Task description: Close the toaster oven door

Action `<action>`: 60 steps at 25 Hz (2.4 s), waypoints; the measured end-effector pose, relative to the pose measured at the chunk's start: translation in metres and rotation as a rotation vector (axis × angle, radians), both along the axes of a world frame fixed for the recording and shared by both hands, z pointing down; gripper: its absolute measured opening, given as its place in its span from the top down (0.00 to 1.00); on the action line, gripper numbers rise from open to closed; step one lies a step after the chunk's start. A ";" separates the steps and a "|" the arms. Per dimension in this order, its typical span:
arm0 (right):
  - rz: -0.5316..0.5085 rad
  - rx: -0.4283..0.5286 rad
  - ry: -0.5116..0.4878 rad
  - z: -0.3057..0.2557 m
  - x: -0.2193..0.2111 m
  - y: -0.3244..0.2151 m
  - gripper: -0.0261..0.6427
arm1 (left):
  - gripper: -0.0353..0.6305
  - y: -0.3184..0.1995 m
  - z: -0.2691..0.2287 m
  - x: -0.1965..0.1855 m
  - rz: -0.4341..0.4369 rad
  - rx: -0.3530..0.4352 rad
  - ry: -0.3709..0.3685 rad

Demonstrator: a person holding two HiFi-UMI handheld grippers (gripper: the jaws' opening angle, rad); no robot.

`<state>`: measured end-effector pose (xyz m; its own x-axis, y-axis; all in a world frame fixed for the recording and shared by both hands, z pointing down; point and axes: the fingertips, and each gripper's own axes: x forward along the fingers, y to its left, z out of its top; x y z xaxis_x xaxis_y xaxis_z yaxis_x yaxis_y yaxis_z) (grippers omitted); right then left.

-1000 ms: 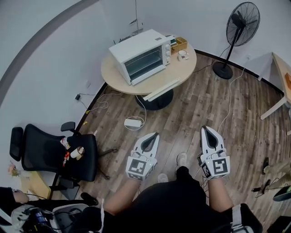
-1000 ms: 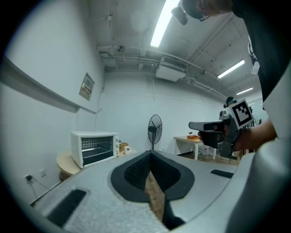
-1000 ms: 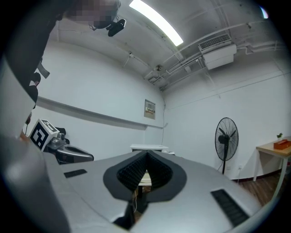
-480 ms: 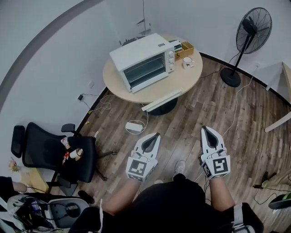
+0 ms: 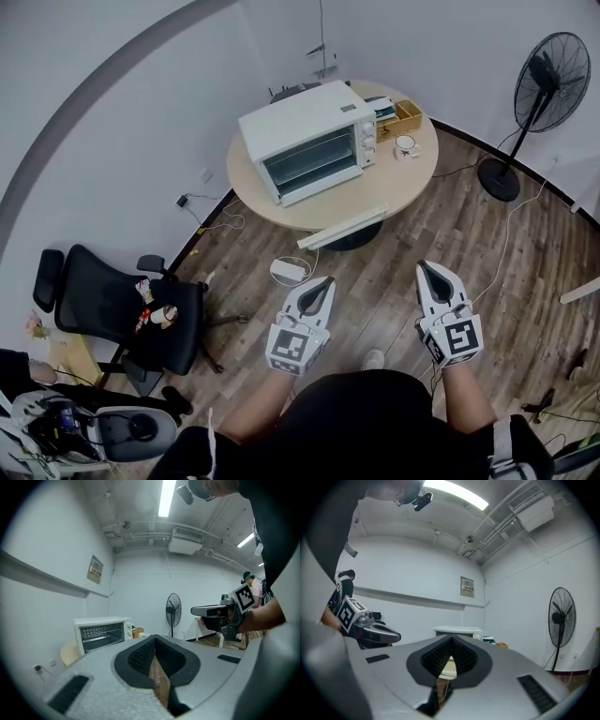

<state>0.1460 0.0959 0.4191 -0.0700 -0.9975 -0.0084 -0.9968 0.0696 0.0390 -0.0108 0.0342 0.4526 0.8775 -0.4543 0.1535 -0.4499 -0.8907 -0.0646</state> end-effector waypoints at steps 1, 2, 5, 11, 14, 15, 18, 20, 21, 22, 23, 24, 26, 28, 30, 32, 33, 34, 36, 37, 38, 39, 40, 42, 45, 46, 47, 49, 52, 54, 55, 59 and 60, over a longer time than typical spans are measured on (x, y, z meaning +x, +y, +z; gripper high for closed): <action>-0.018 -0.003 -0.013 0.001 0.004 -0.004 0.96 | 0.94 -0.002 0.002 0.004 -0.004 -0.005 -0.005; -0.036 -0.005 -0.023 0.002 0.006 -0.008 0.96 | 0.94 -0.005 0.004 0.006 -0.009 -0.009 -0.011; -0.087 -0.015 -0.030 0.007 0.009 -0.020 0.96 | 0.94 -0.013 0.011 0.008 -0.040 -0.010 -0.035; -0.157 -0.046 -0.020 0.015 0.016 -0.046 0.96 | 0.94 -0.031 0.015 0.007 -0.111 -0.018 -0.051; -0.188 -0.056 -0.010 0.018 0.011 -0.063 0.96 | 0.94 -0.044 0.020 0.002 -0.143 -0.020 -0.067; -0.198 -0.061 -0.008 0.019 0.009 -0.068 0.96 | 0.94 -0.049 0.022 0.000 -0.152 -0.021 -0.071; -0.223 -0.080 -0.001 0.024 0.005 -0.083 0.96 | 0.94 -0.061 0.029 -0.005 -0.181 -0.039 -0.078; -0.231 -0.087 0.004 0.027 0.004 -0.096 0.96 | 0.94 -0.071 0.036 -0.008 -0.196 -0.054 -0.081; -0.234 -0.088 0.007 0.029 0.002 -0.103 0.96 | 0.94 -0.077 0.039 -0.010 -0.203 -0.059 -0.083; -0.238 -0.090 0.009 0.030 0.000 -0.110 0.96 | 0.94 -0.083 0.042 -0.012 -0.209 -0.065 -0.085; -0.242 -0.093 0.010 0.031 -0.002 -0.117 0.96 | 0.94 -0.089 0.045 -0.014 -0.216 -0.070 -0.087; -0.246 -0.098 0.012 0.033 -0.004 -0.124 0.96 | 0.94 -0.095 0.047 -0.015 -0.223 -0.076 -0.087; -0.255 -0.110 0.019 0.038 -0.008 -0.138 0.96 | 0.94 -0.106 0.052 -0.016 -0.232 -0.080 -0.093; -0.262 -0.120 0.020 0.044 -0.013 -0.152 0.96 | 0.94 -0.114 0.058 -0.017 -0.232 -0.085 -0.107; -0.272 -0.134 0.017 0.051 -0.019 -0.163 0.96 | 0.94 -0.122 0.064 -0.019 -0.228 -0.100 -0.118; -0.290 -0.151 0.016 0.059 -0.026 -0.172 0.96 | 0.94 -0.129 0.073 -0.021 -0.224 -0.118 -0.125; -0.299 -0.157 0.012 0.062 -0.029 -0.177 0.96 | 0.94 -0.133 0.077 -0.022 -0.223 -0.124 -0.130; -0.307 -0.161 0.008 0.065 -0.031 -0.181 0.96 | 0.94 -0.136 0.081 -0.023 -0.224 -0.126 -0.138; -0.313 -0.166 0.002 0.069 -0.034 -0.188 0.96 | 0.94 -0.143 0.089 -0.025 -0.229 -0.125 -0.165; -0.313 -0.170 0.001 0.071 -0.035 -0.192 0.96 | 0.94 -0.147 0.095 -0.026 -0.232 -0.125 -0.184; -0.314 -0.174 0.000 0.074 -0.036 -0.196 0.96 | 0.94 -0.151 0.101 -0.027 -0.234 -0.124 -0.206; -0.315 -0.177 0.002 0.075 -0.037 -0.200 0.96 | 0.94 -0.154 0.109 -0.029 -0.236 -0.121 -0.234; -0.318 -0.180 0.006 0.076 -0.038 -0.204 0.95 | 0.94 -0.157 0.117 -0.030 -0.237 -0.118 -0.268; -0.320 -0.185 0.013 0.078 -0.039 -0.212 0.95 | 0.92 -0.163 0.135 -0.033 -0.235 -0.119 -0.341; -0.307 -0.189 0.011 0.080 -0.038 -0.224 0.95 | 0.78 -0.173 0.155 -0.036 -0.223 -0.152 -0.415; -0.302 -0.188 0.009 0.080 -0.037 -0.228 0.95 | 0.76 -0.177 0.161 -0.036 -0.219 -0.156 -0.441; -0.300 -0.188 0.006 0.080 -0.038 -0.232 0.95 | 0.75 -0.181 0.168 -0.036 -0.212 -0.152 -0.473; -0.299 -0.189 0.000 0.080 -0.039 -0.238 0.95 | 0.74 -0.187 0.181 -0.035 -0.187 -0.124 -0.551; -0.293 -0.196 -0.007 0.082 -0.039 -0.244 0.95 | 0.74 -0.193 0.201 -0.030 -0.128 -0.061 -0.668; -0.288 -0.200 -0.009 0.083 -0.037 -0.248 0.95 | 0.74 -0.197 0.212 -0.026 -0.098 -0.011 -0.736; -0.286 -0.200 -0.010 0.084 -0.036 -0.250 0.95 | 0.74 -0.200 0.218 -0.024 -0.088 0.015 -0.768; -0.277 -0.205 -0.012 0.084 -0.031 -0.257 0.95 | 0.74 -0.210 0.235 -0.018 -0.082 0.103 -0.873; -0.277 -0.205 -0.013 0.084 -0.031 -0.259 0.95 | 0.74 -0.213 0.239 -0.017 -0.085 0.123 -0.897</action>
<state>0.1154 -0.1635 0.5033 -0.3397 -0.9216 0.1877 -0.9392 0.3429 -0.0162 -0.0275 -0.1787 0.6912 0.4147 -0.5706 0.7089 -0.2487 -0.8204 -0.5149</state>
